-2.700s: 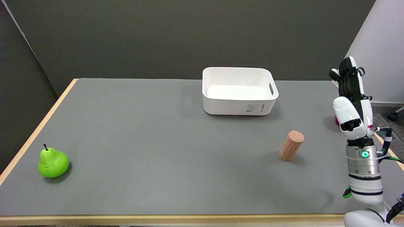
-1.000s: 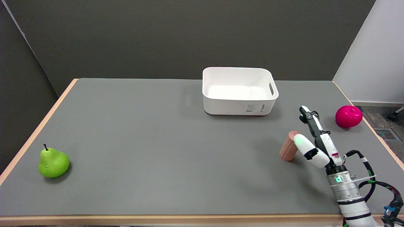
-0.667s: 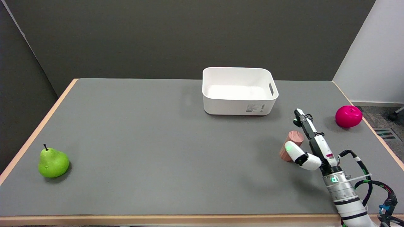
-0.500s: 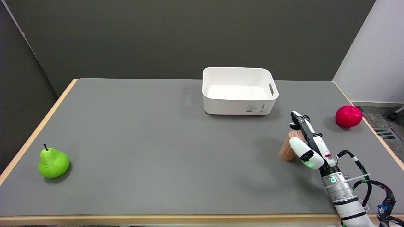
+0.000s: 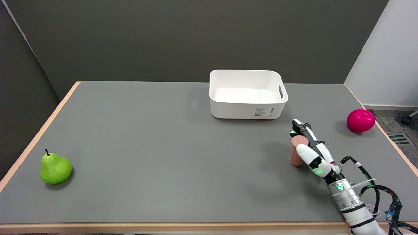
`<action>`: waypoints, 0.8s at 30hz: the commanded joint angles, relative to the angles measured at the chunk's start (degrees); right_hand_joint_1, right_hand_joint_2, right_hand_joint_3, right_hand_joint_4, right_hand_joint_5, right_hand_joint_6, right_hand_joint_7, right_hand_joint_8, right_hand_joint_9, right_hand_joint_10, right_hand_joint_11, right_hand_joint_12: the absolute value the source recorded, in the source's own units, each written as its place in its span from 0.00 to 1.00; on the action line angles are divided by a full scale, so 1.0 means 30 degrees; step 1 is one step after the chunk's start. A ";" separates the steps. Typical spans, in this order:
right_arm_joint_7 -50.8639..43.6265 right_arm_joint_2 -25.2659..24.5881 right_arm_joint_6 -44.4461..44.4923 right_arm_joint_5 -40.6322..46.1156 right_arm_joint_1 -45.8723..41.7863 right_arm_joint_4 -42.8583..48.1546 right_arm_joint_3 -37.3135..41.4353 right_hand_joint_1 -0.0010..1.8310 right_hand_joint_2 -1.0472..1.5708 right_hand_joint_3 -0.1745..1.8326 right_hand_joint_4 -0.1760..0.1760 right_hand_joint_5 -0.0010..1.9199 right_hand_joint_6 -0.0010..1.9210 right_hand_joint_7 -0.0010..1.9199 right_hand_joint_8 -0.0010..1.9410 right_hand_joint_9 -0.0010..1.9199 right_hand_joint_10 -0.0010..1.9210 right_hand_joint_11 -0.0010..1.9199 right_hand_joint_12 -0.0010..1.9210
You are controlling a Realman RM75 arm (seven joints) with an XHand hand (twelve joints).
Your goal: Pick up the wooden cylinder.
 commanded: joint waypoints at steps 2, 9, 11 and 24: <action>0.1257 -0.0046 -0.1639 -0.1668 0.0724 -0.0215 0.0127 0.09 0.61 0.54 0.00 0.02 0.15 0.00 0.09 0.00 0.14 0.00 0.41; 0.1236 -0.0046 -0.1678 -0.1695 0.0783 -0.0248 0.0127 0.23 0.58 0.55 0.00 0.03 0.10 0.02 0.00 0.03 0.06 0.00 0.33; 0.1182 -0.0046 -0.1678 -0.1695 0.0783 -0.0248 0.0127 0.24 0.59 0.55 0.01 0.03 0.10 0.02 0.00 0.03 0.05 0.00 0.33; 0.1097 -0.0348 -0.1518 -0.1488 0.0810 -0.0035 0.0854 0.38 0.66 0.53 0.07 0.05 0.18 0.04 0.14 0.00 0.24 0.00 0.47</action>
